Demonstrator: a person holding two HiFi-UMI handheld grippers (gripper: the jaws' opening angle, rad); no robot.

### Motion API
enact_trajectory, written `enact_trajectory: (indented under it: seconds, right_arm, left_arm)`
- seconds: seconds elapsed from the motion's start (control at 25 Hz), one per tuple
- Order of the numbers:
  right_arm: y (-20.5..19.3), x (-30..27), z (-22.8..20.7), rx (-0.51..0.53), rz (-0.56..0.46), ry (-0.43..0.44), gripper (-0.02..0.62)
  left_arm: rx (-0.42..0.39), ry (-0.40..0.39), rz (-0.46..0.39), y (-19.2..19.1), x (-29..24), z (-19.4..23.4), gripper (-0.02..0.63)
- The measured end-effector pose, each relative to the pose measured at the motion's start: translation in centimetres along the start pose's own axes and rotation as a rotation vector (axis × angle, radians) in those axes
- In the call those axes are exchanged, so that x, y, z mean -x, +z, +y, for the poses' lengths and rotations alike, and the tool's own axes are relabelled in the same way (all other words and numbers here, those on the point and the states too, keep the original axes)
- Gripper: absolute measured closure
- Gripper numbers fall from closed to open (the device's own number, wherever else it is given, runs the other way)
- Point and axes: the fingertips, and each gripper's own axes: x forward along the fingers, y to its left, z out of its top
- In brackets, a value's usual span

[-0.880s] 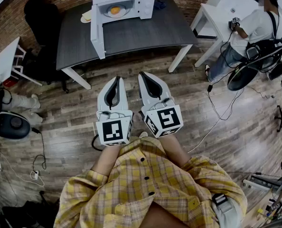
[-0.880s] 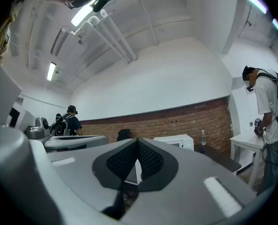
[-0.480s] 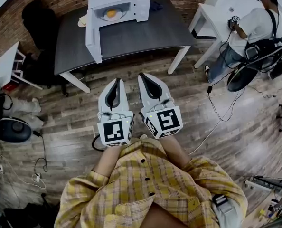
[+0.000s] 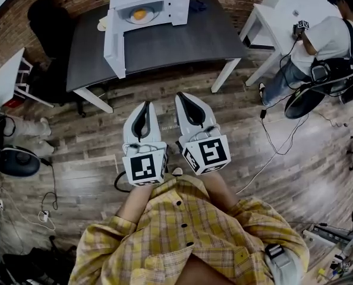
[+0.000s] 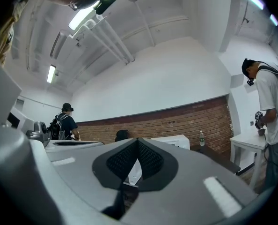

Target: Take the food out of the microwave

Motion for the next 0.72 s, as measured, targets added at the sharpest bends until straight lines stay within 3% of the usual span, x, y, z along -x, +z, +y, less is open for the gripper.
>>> enact_trajectory:
  seconds: [0.32,0.72]
  right_arm:
    - [-1.4,-4.2,-2.1,0.013,0.027,-0.007,0.594]
    - [-1.3,-12.6,-5.4,0.025,0.043,-0.011,0.594]
  left_arm:
    - [0.002,-0.003,0.027,-1.7,-4.7,1.7,0.607]
    - [0.033,0.001,0.007,-1.2,-13.2,5.4,0.607]
